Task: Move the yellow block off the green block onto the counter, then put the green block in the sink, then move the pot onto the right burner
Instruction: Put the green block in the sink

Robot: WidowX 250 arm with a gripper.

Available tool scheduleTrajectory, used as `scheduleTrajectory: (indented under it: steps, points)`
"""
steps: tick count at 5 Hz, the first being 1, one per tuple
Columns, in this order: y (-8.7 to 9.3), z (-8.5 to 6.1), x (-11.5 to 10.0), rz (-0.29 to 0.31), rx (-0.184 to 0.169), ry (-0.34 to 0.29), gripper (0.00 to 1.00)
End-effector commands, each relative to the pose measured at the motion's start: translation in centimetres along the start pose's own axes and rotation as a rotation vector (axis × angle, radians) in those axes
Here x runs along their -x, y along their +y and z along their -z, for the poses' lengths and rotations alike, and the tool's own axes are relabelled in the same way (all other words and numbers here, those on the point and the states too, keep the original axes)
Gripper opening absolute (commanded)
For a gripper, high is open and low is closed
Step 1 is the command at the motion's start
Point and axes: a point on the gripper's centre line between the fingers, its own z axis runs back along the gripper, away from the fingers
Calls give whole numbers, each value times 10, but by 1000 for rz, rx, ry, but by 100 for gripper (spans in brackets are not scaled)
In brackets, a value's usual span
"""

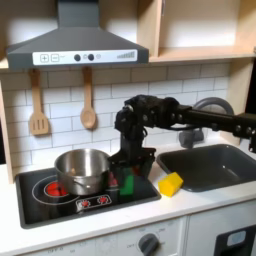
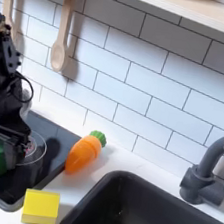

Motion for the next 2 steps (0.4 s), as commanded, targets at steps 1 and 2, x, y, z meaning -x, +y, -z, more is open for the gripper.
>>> scheduleTrajectory:
  steps: [1, 2]
  points:
    - [1, 2, -7, -12, -5, -8, 100]
    - [4, 6, -12, -25, -9, -4, 100]
